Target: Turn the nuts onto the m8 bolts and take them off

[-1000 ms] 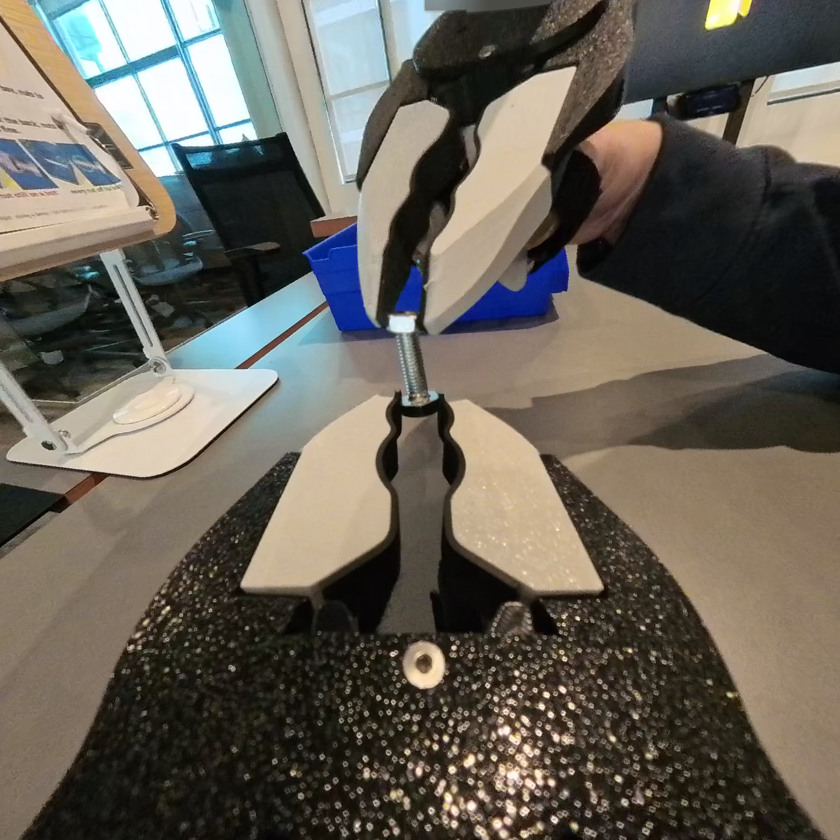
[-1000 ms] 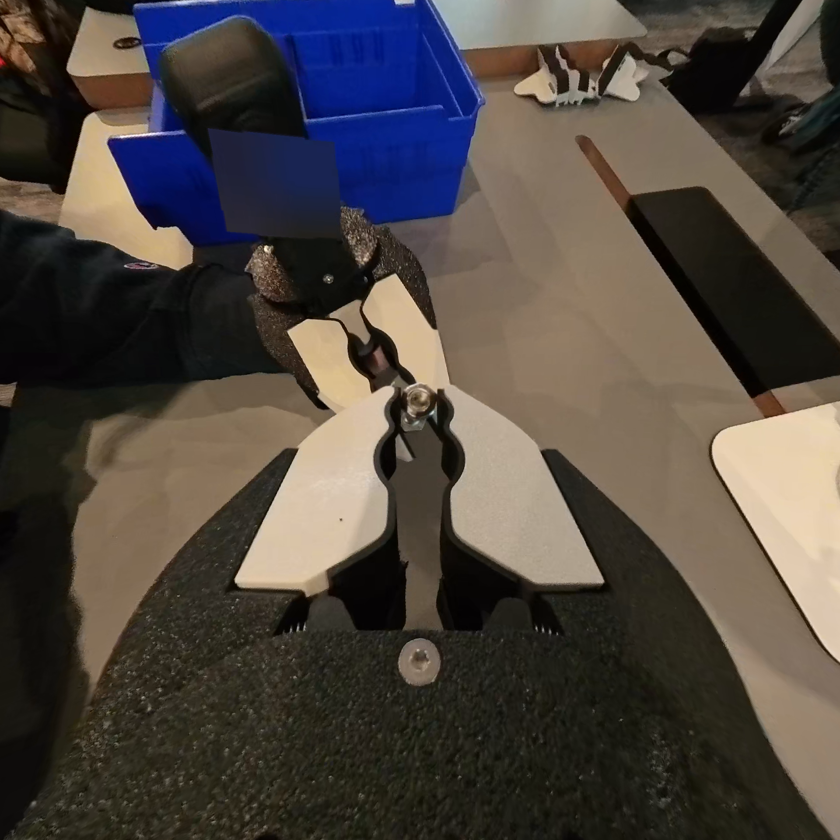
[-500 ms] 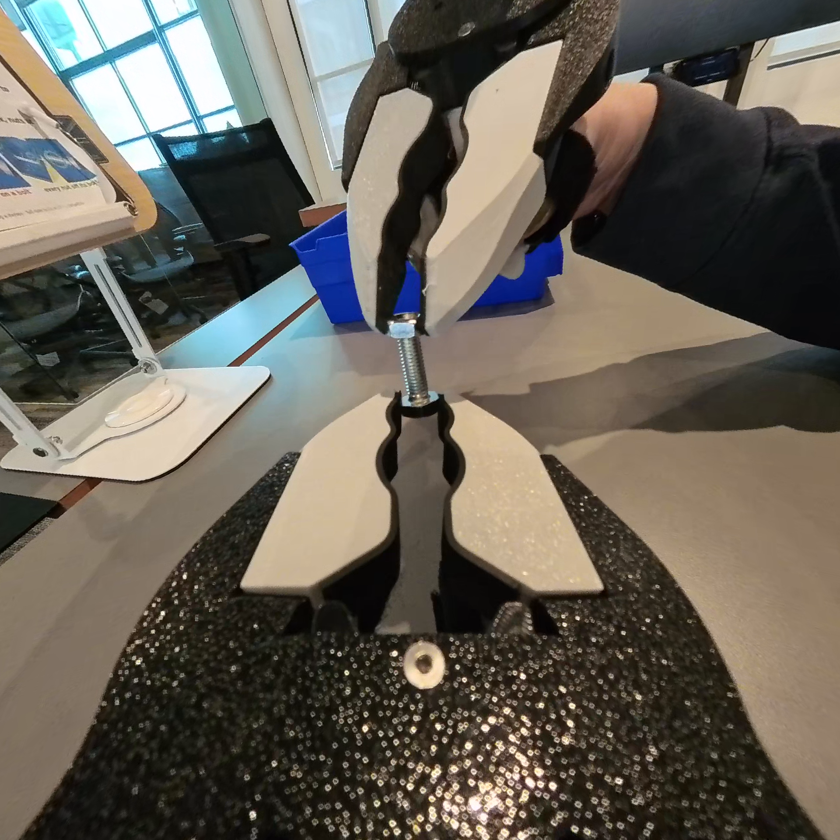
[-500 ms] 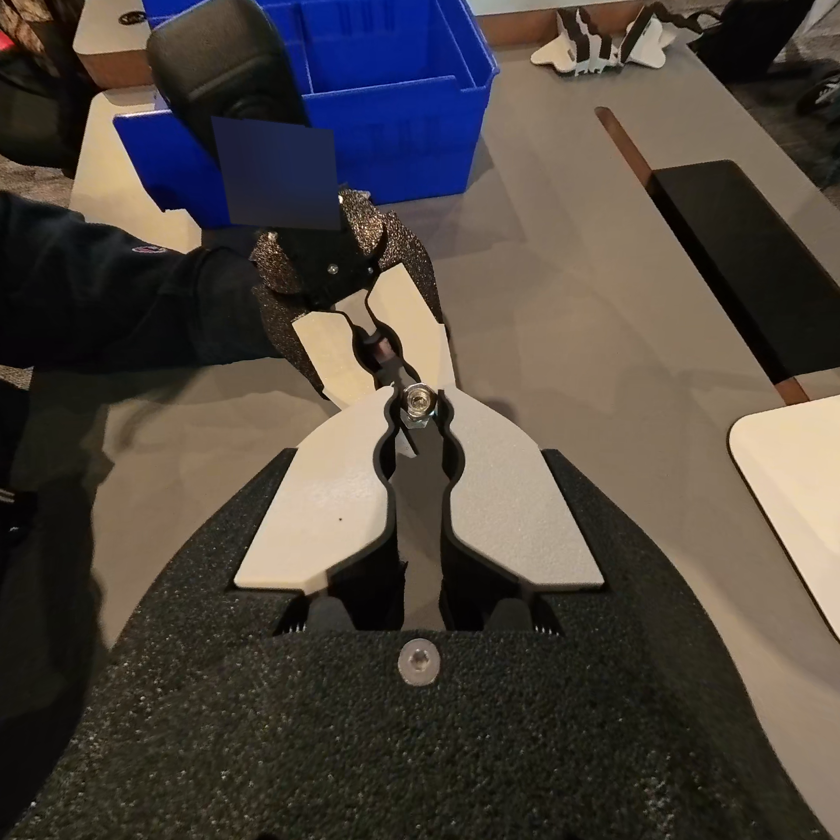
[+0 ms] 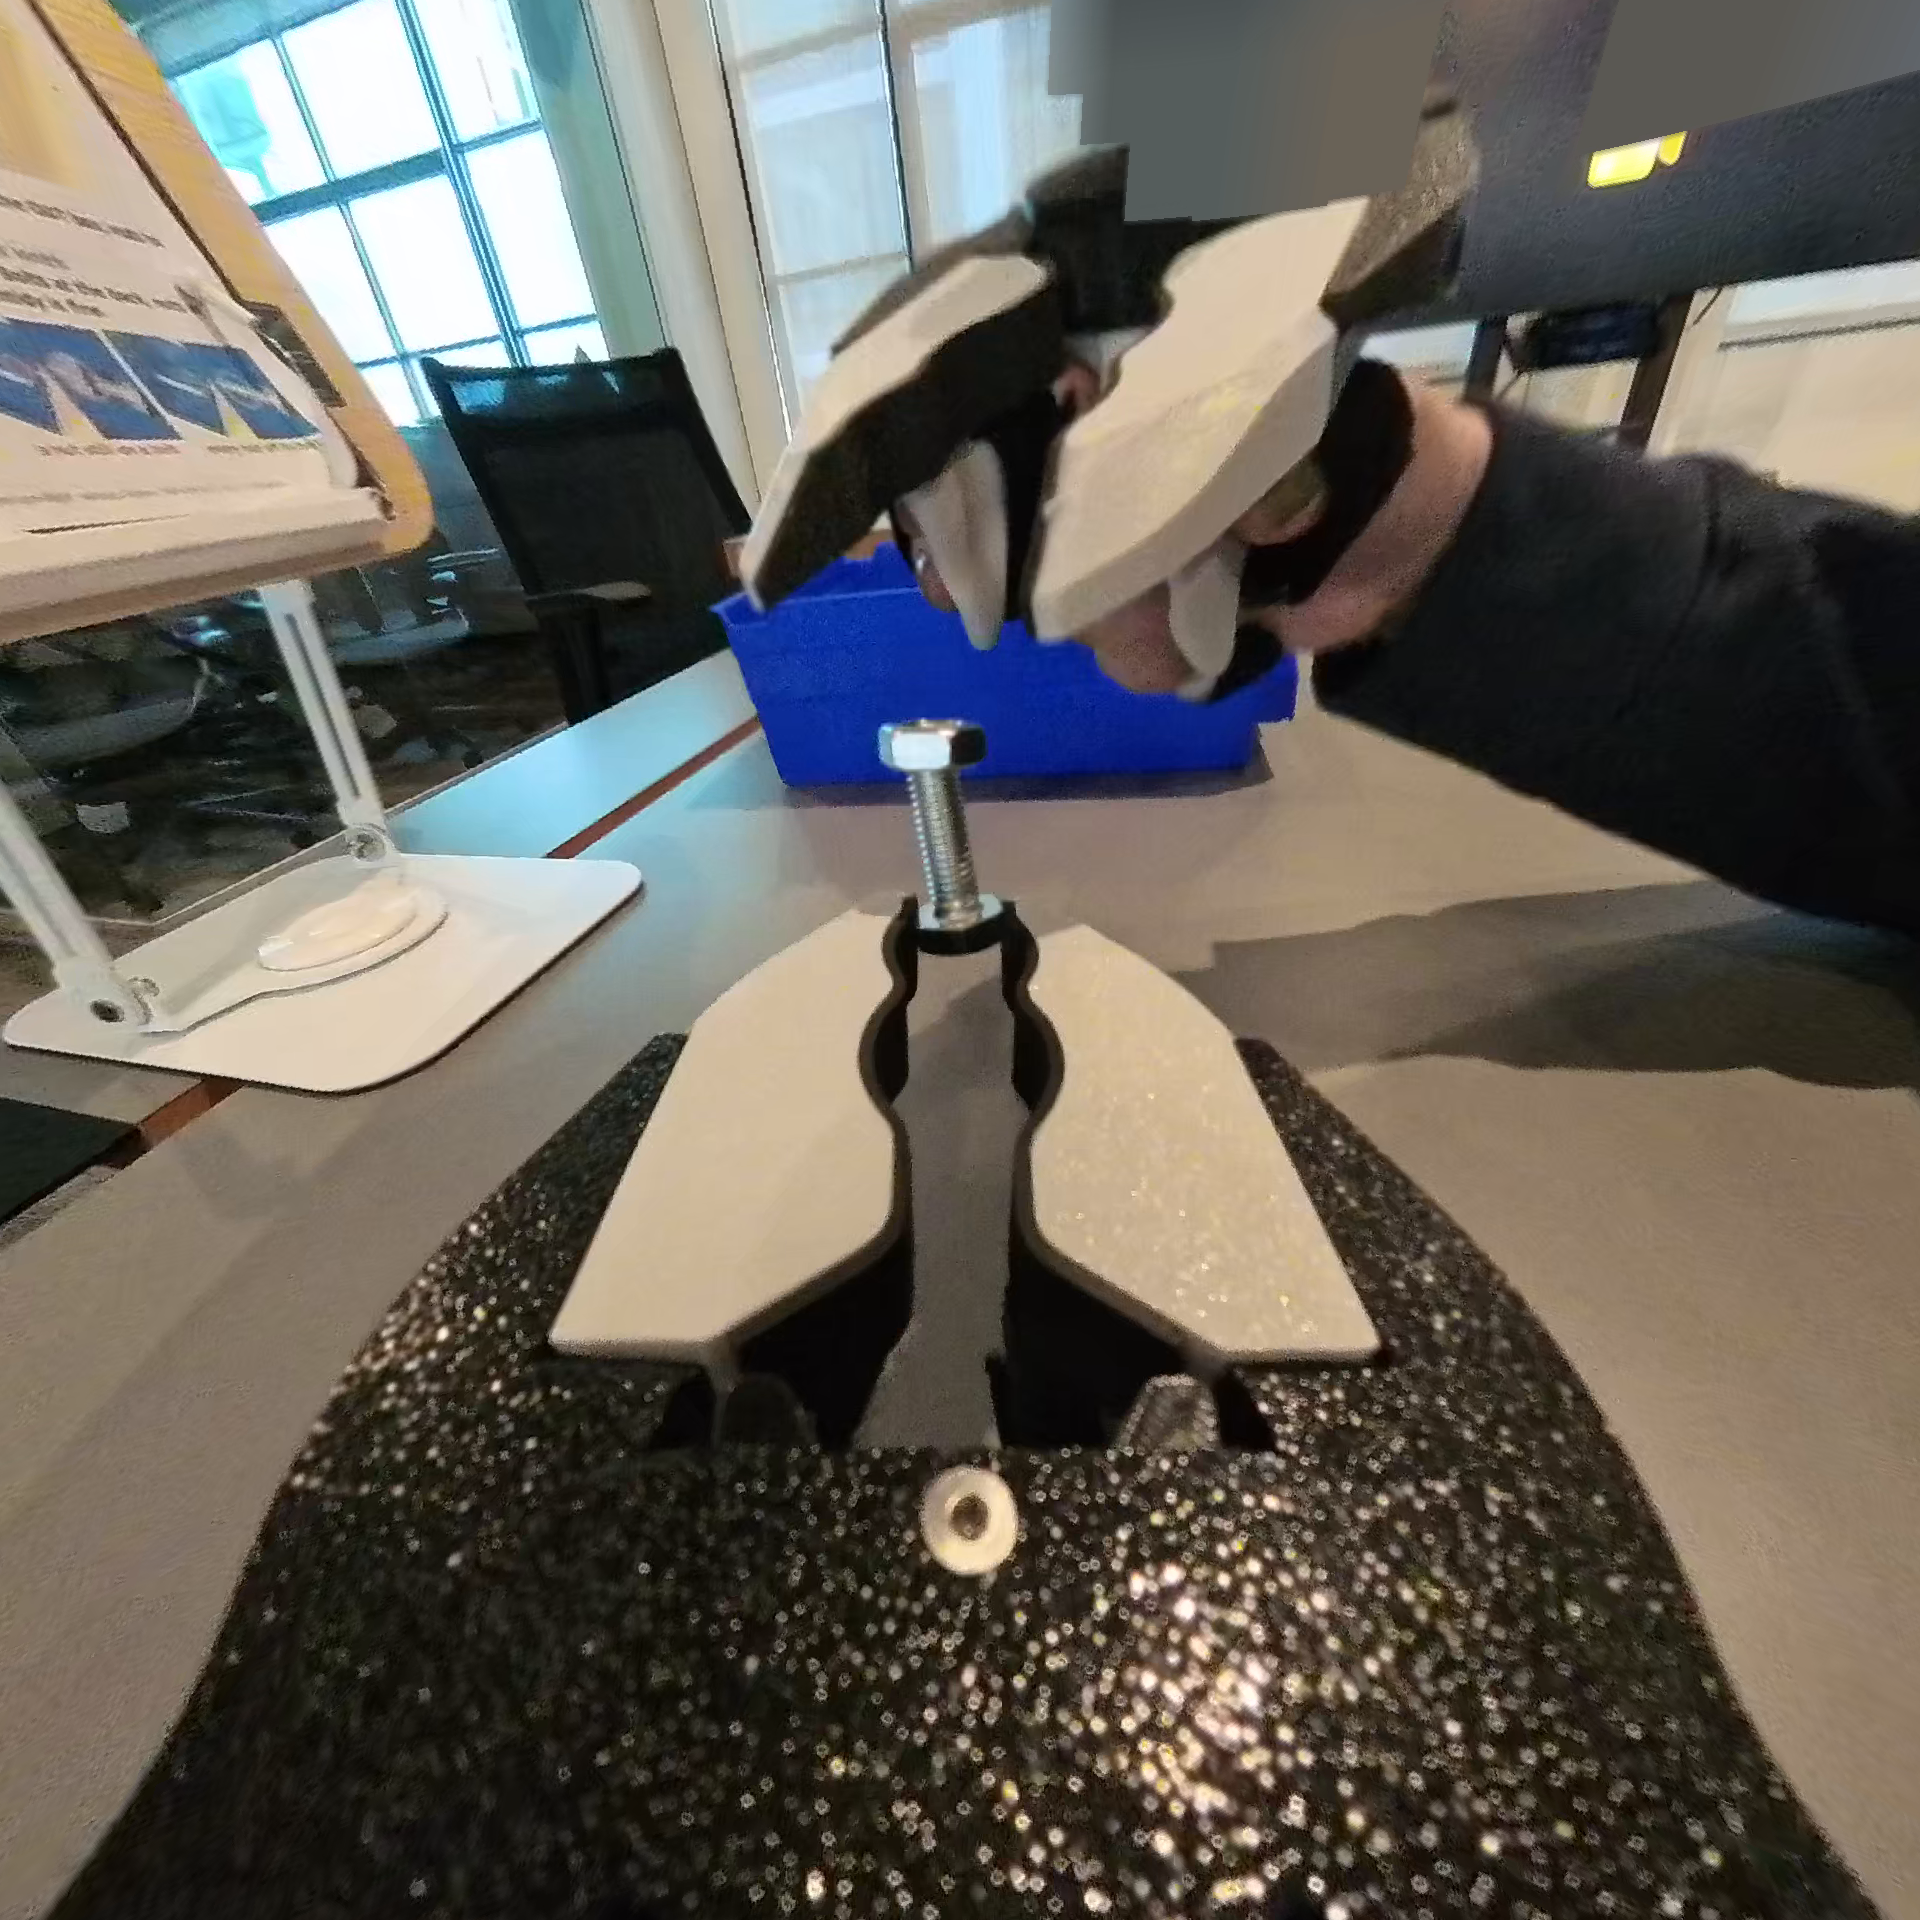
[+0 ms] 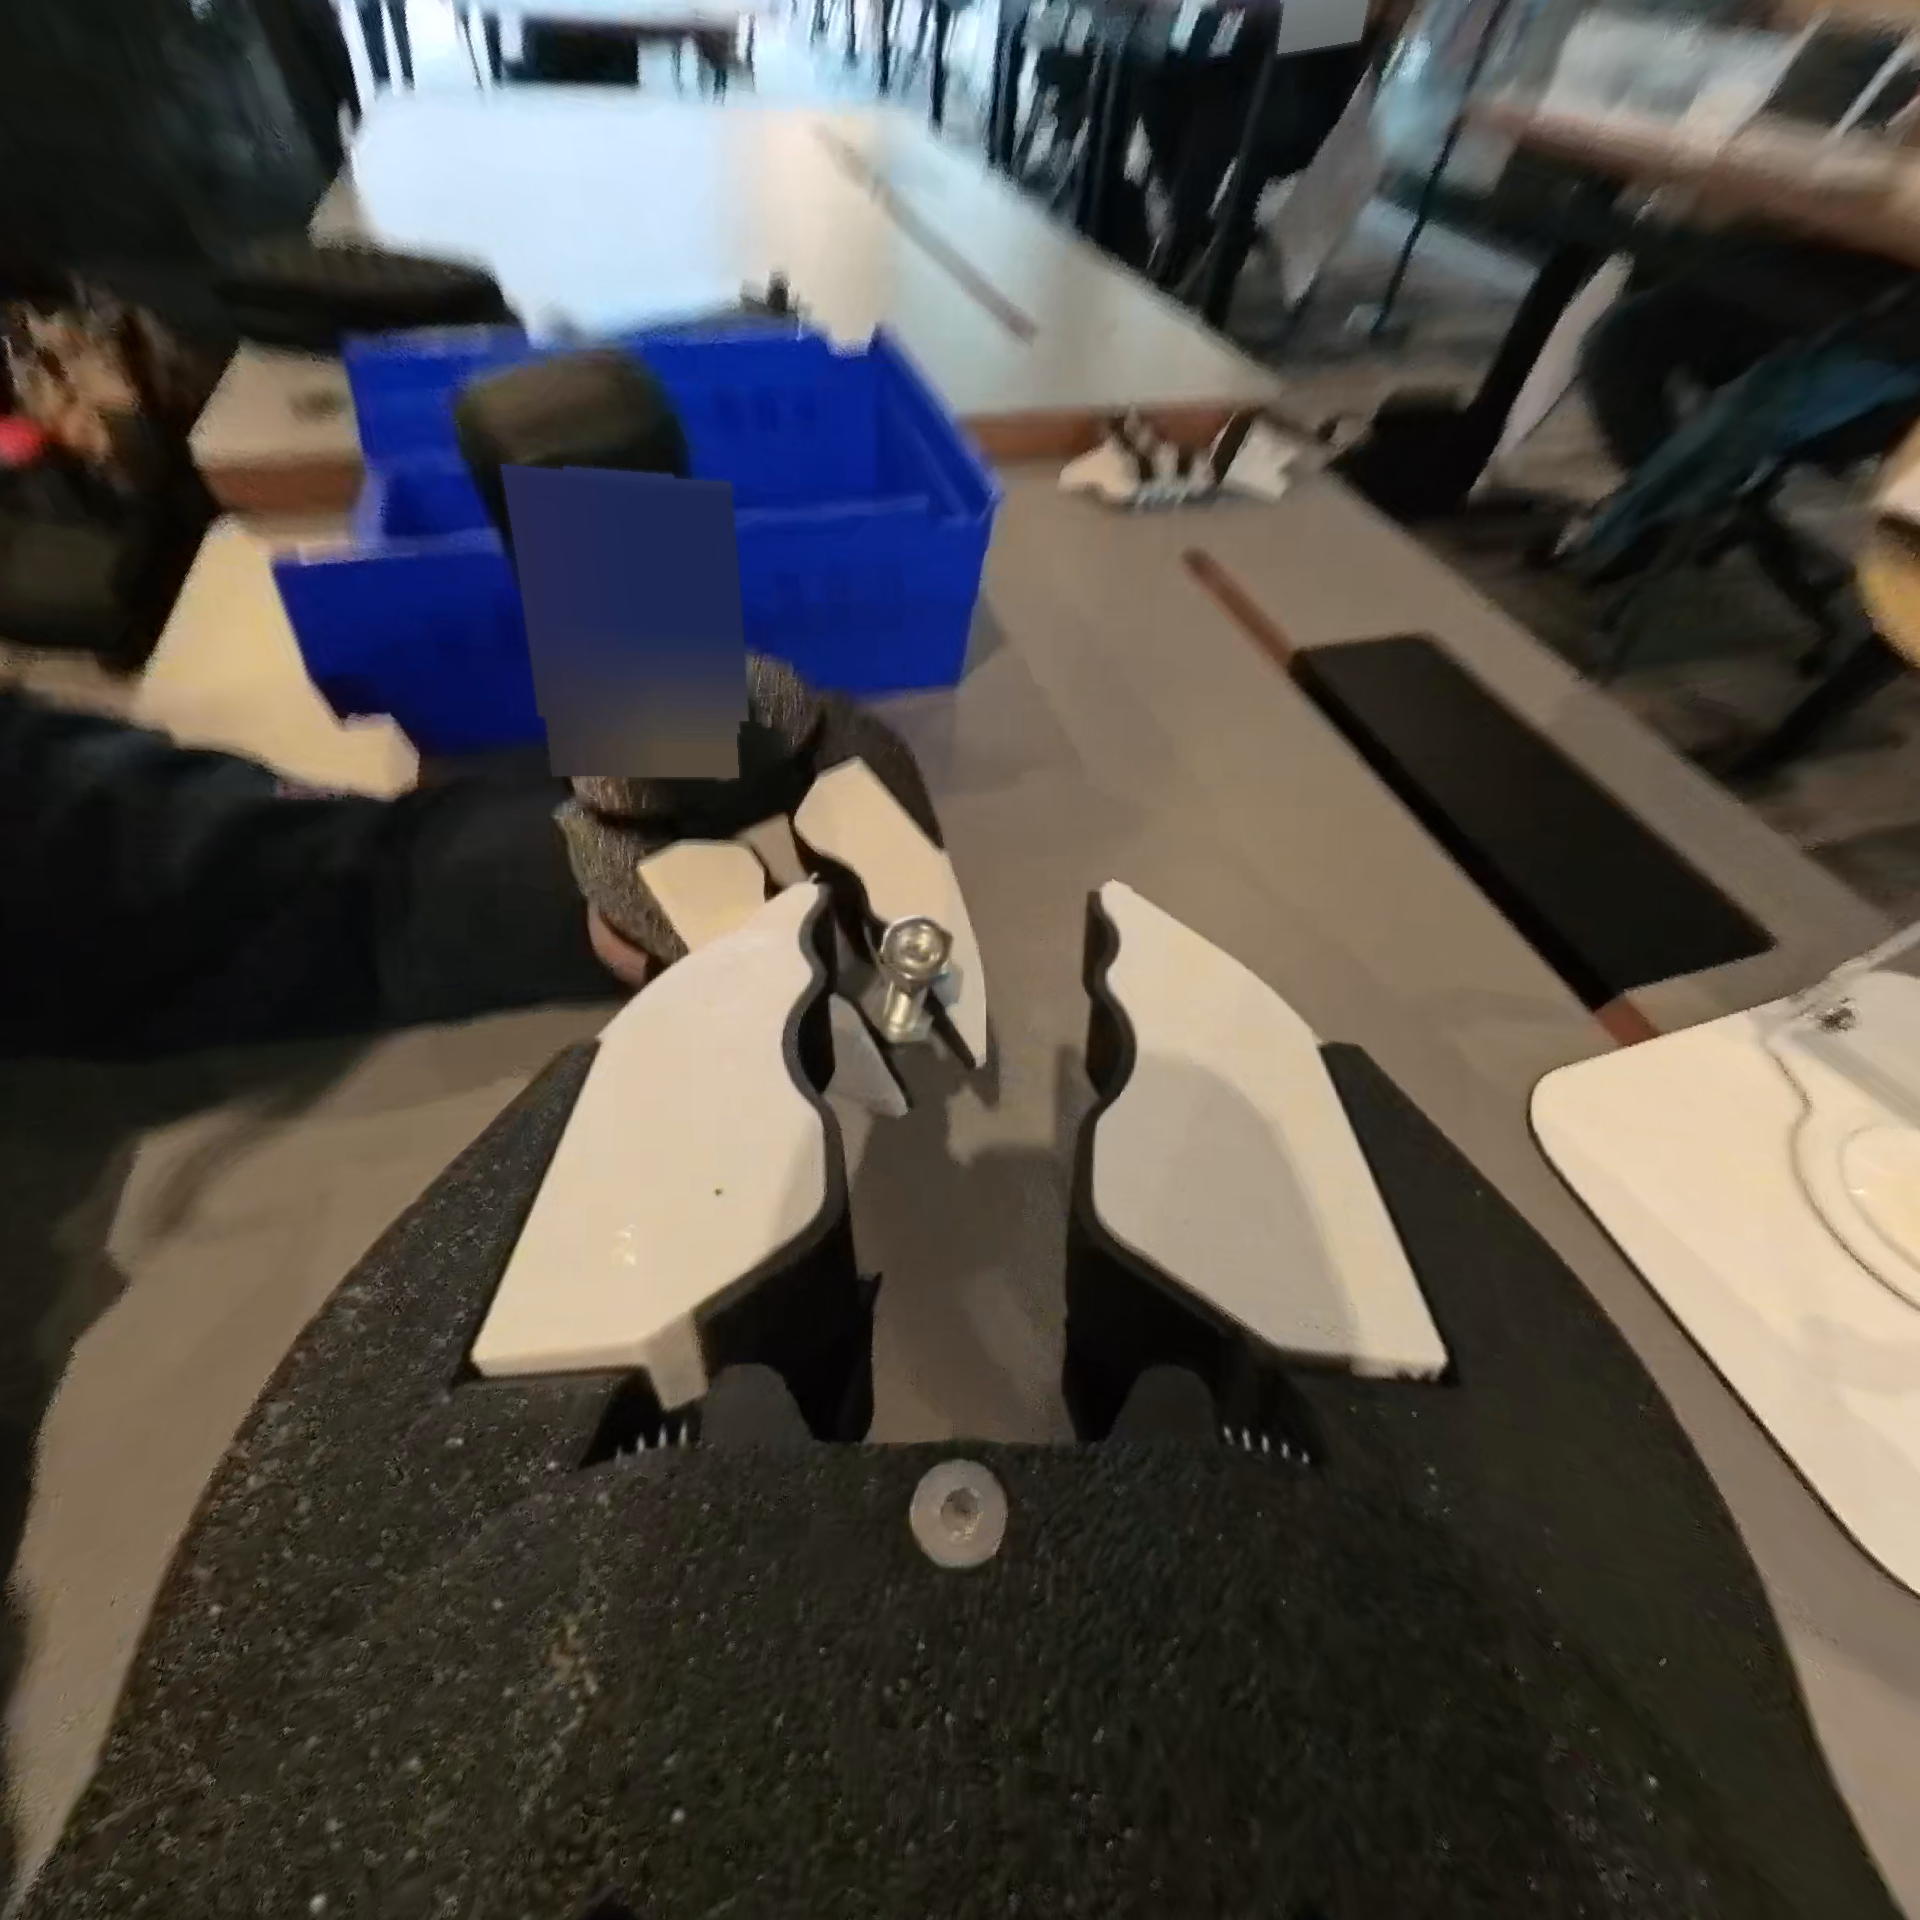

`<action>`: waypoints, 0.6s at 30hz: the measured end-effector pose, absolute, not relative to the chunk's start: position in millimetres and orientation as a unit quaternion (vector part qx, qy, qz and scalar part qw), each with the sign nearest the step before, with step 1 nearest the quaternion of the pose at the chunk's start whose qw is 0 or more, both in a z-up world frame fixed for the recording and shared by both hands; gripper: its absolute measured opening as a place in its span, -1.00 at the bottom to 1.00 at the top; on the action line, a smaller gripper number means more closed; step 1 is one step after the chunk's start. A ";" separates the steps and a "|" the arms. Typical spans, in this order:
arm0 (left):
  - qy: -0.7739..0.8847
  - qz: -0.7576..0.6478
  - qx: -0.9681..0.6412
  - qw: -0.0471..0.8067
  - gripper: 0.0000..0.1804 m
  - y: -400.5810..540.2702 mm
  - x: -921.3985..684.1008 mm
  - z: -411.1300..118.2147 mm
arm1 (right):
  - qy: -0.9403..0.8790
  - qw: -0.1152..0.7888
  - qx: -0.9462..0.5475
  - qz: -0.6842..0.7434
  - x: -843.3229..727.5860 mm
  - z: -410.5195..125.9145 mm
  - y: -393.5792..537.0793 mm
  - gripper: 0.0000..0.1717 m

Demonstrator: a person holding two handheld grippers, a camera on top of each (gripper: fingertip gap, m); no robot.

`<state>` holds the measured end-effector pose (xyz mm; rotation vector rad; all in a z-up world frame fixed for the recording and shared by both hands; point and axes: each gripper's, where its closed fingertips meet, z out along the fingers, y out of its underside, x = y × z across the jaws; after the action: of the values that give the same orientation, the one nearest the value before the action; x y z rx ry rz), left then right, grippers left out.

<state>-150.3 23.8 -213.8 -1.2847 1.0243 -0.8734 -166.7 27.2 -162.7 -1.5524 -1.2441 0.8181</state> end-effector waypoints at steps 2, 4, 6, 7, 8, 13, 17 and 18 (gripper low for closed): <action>0.429 -0.388 -0.552 0.601 -0.84 25.3 -153.2 -210.6 | -0.446 0.530 -0.607 0.390 -167.5 -152.5 25.3 -0.40; 0.421 -0.397 -0.551 0.602 -0.84 26.1 -155.2 -208.6 | -0.368 0.585 -0.577 0.435 -164.7 -152.4 20.6 -0.38; 0.418 -0.400 -0.550 0.602 -0.84 26.3 -155.8 -208.0 | -0.300 0.639 -0.552 0.444 -158.5 -161.5 14.9 -0.36; 0.419 -0.400 -0.550 0.602 -0.84 26.2 -155.7 -208.1 | -0.275 0.670 -0.537 0.433 -154.3 -164.0 12.2 -0.35; 0.420 -0.399 -0.550 0.602 -0.84 26.0 -155.4 -208.4 | -0.260 0.699 -0.517 0.420 -151.1 -161.4 8.8 -0.36; 0.420 -0.399 -0.549 0.602 -0.84 25.7 -155.0 -208.4 | -0.306 0.721 -0.492 0.381 -163.8 -160.3 -2.3 -0.32; 0.421 -0.400 -0.548 0.602 -0.84 25.3 -155.0 -208.2 | -0.310 0.713 -0.496 0.388 -169.2 -169.9 -1.5 -0.32; 0.422 -0.400 -0.548 0.601 -0.84 25.1 -154.8 -208.4 | -0.312 0.707 -0.499 0.393 -170.9 -171.9 -0.2 -0.32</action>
<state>-154.8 25.1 -208.4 -1.2708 0.9772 -0.9281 -170.9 -0.2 -171.9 -1.1079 -0.6922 0.8724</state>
